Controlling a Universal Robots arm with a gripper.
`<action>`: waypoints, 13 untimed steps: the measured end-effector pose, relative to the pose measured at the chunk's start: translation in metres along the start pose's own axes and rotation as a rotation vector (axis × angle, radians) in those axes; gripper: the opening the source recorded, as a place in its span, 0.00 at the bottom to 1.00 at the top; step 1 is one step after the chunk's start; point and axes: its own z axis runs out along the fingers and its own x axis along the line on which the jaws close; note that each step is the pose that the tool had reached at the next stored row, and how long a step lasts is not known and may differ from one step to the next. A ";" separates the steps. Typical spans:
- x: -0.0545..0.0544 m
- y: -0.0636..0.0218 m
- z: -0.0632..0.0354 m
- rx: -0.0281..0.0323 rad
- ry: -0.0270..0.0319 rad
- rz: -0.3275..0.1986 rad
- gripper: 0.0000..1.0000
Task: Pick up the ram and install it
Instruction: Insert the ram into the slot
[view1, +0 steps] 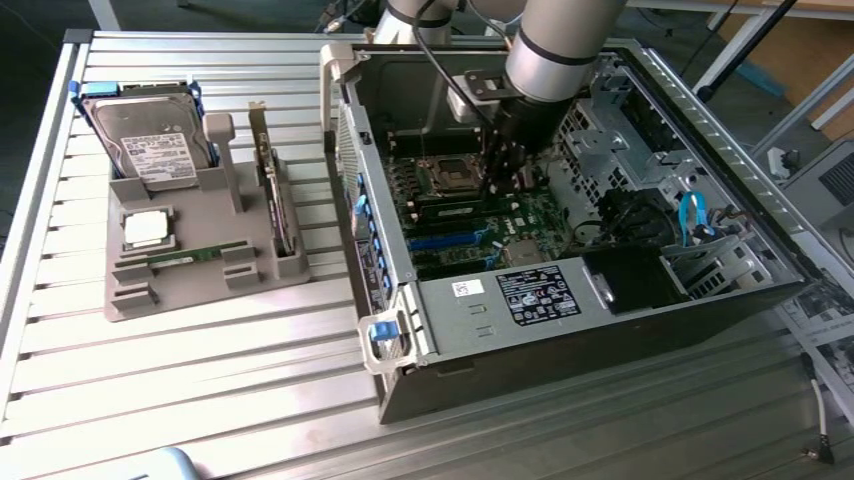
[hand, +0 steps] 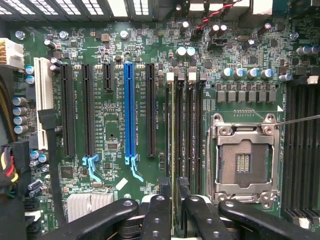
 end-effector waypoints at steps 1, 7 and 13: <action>0.000 0.0000 -0.0010 0.0000 0.0000 0.000 0.19; 0.000 -0.0003 -0.0093 -0.0001 -0.0001 0.000 0.19; -0.001 -0.0006 -0.0196 0.0000 0.0000 0.000 0.19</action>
